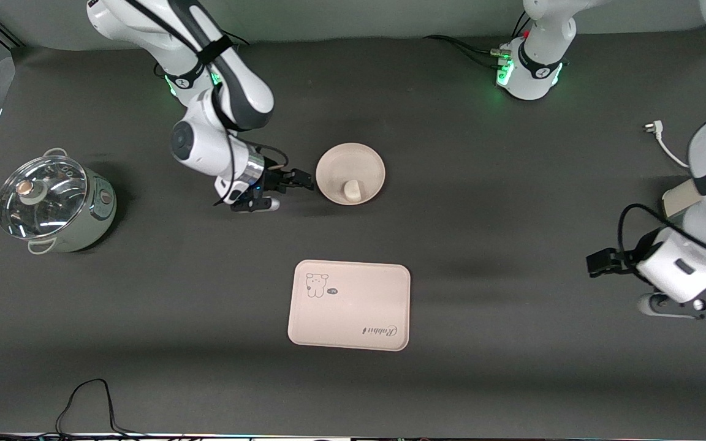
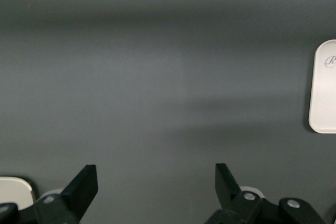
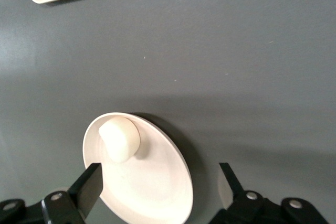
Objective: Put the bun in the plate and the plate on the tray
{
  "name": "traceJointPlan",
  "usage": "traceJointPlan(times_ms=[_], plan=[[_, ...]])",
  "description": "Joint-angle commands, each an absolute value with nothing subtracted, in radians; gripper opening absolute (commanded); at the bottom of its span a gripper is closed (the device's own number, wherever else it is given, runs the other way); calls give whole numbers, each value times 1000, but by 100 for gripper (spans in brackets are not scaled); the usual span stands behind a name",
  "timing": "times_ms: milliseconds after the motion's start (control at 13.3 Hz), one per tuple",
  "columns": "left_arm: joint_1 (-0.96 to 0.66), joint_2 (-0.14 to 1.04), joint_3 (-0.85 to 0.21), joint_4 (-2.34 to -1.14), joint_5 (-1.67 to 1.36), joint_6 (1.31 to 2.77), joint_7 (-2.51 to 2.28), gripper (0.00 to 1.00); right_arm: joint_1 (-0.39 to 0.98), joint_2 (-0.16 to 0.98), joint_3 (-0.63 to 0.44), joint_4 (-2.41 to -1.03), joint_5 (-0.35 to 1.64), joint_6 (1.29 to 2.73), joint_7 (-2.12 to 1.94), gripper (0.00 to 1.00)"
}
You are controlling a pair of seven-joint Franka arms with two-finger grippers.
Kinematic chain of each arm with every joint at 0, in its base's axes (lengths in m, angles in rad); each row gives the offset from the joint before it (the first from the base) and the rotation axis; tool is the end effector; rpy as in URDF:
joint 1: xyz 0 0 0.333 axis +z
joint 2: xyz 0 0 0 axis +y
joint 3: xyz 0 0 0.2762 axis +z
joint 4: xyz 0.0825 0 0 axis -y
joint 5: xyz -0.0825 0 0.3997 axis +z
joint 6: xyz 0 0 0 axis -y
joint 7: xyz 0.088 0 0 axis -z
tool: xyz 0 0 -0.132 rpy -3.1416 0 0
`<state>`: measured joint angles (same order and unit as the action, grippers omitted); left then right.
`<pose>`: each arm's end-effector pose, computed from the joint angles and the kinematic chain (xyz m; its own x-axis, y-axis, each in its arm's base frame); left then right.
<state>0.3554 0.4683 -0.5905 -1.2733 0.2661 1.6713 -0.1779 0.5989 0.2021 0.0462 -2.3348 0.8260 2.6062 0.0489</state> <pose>0.6781 -0.0592 0.4576 0.9995 -0.0321 0.0053 -0.0320 -0.9994 -0.0100 0.4235 0.3122 0.1780 0.9896 -0.0868 -0.1146 -0.1274 -0.8989 -0.4193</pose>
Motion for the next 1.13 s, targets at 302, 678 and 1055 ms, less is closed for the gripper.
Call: traceJointPlan(times_ms=[302, 678, 1055], plan=[[480, 149, -591, -1712, 129, 1861, -201, 100, 747, 325, 32, -2353, 951, 2876, 23, 97], [474, 146, -595, -1663, 130, 1778, -201, 100, 826, 342, 32, -2373, 1041, 2951, 22, 96], [161, 94, -270, -1646, 121, 1709, -169, 100, 857, 370, 32, -2373, 1063, 2991, 21, 89]])
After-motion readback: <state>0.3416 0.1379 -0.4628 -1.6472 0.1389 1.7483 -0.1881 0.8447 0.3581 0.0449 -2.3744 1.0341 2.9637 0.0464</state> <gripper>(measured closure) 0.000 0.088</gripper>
